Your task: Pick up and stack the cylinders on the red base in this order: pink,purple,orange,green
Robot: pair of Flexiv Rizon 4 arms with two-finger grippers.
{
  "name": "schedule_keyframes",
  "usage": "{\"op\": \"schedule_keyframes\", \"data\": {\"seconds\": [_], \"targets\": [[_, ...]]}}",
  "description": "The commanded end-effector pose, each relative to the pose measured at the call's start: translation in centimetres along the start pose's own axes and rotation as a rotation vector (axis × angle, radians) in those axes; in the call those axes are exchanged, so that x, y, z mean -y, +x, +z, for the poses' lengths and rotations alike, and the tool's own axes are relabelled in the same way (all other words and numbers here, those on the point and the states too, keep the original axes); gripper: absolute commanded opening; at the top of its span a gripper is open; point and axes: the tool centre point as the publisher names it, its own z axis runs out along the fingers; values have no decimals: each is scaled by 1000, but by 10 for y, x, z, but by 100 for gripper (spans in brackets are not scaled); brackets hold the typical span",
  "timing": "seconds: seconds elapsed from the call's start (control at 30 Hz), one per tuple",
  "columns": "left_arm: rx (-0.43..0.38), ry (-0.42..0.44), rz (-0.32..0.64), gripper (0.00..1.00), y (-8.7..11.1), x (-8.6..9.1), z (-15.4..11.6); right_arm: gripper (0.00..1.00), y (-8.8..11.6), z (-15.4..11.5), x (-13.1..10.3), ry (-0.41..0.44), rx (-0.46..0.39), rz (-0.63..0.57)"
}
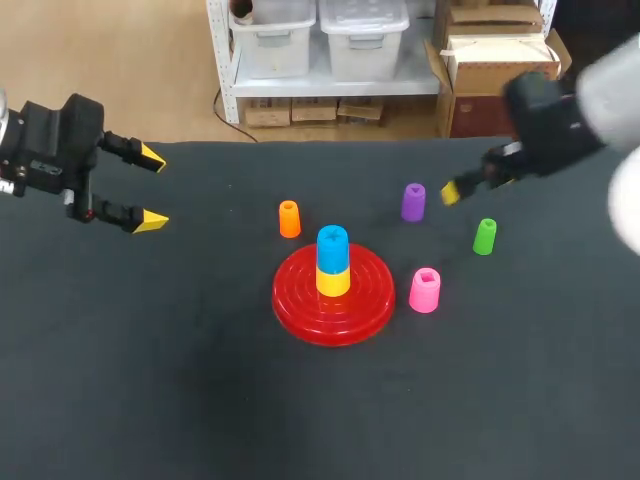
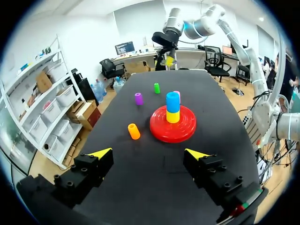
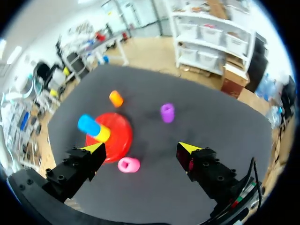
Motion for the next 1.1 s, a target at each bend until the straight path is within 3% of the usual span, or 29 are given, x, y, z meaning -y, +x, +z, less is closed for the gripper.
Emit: {"op": "schedule_keyframes", "data": {"seconds": [0.03, 0.2, 0.53, 0.83, 1.1], "targets": [[-1, -1, 2, 100, 1, 0, 0, 100, 11, 14, -23, 43, -373, -290], [-1, -1, 2, 100, 1, 0, 0, 100, 30, 30, -26, 124, -529, -366], [-1, -1, 2, 100, 1, 0, 0, 100, 41, 44, -30, 120, -631, -392], [-1, -1, 2, 100, 1, 0, 0, 100, 47, 58, -29, 117, -640, -383], [-1, -1, 2, 100, 1, 0, 0, 100, 64, 72, -31, 131, -646, -359]]}}
